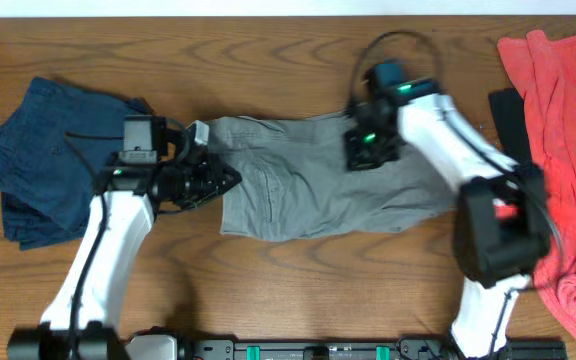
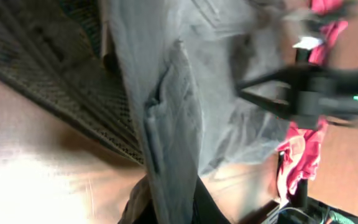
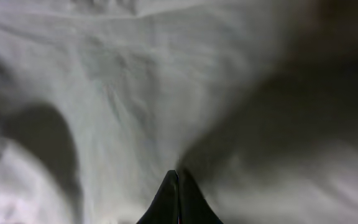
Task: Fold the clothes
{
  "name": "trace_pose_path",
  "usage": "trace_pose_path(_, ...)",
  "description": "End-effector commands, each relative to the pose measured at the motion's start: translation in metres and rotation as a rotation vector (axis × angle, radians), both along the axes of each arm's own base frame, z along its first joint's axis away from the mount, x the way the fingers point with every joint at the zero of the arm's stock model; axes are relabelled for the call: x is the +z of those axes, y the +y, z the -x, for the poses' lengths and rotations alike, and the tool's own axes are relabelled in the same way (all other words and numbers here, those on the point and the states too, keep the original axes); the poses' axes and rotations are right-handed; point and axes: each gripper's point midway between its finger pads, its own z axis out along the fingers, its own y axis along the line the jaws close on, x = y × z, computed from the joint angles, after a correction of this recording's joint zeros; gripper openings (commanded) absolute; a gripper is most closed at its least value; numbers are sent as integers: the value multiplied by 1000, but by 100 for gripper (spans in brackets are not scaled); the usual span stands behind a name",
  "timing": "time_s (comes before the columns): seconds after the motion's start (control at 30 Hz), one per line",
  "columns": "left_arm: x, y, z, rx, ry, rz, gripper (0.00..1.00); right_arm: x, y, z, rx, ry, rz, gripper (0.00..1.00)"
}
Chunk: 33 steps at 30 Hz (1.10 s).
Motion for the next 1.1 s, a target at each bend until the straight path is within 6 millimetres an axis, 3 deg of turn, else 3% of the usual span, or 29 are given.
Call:
trace_pose_path(0.0, 37, 0, -3, 2, -80, 16, 6, -20, 57, 30, 122, 82, -116, 1)
trace_pose_path(0.17, 79, -1, -8, 6, -183, 20, 6, -50, 112, 73, 253, 135, -131, 1)
trace_pose_path(0.27, 108, -1, -15, 5, -255, 24, 6, -56, 137, 89, 317, 108, -142, 1)
trace_pose_path(0.37, 121, -1, -19, 5, -291, 24, 6, -50, 152, 89, 344, 63, -162, 1)
trace_pose_path(0.5, 111, 0, -12, 7, -232, 15, 6, -31, 151, 74, 335, 25, -150, 1)
trace_pose_path(0.63, 95, 0, -6, -18, -170, 0, 6, 5, 116, 39, 253, -33, -39, 1)
trace_pose_path(0.8, 79, -3, 0, -31, -82, 1, 6, 48, 47, 2, 115, -90, 93, 2)
trace_pose_path(0.93, 73, -18, 3, -81, -59, 2, 6, 51, -11, -1, 21, -25, 202, 2)
trace_pose_path(1.07, 68, -39, 7, -151, -57, 4, 6, 37, -52, 7, -19, 62, 264, 4)
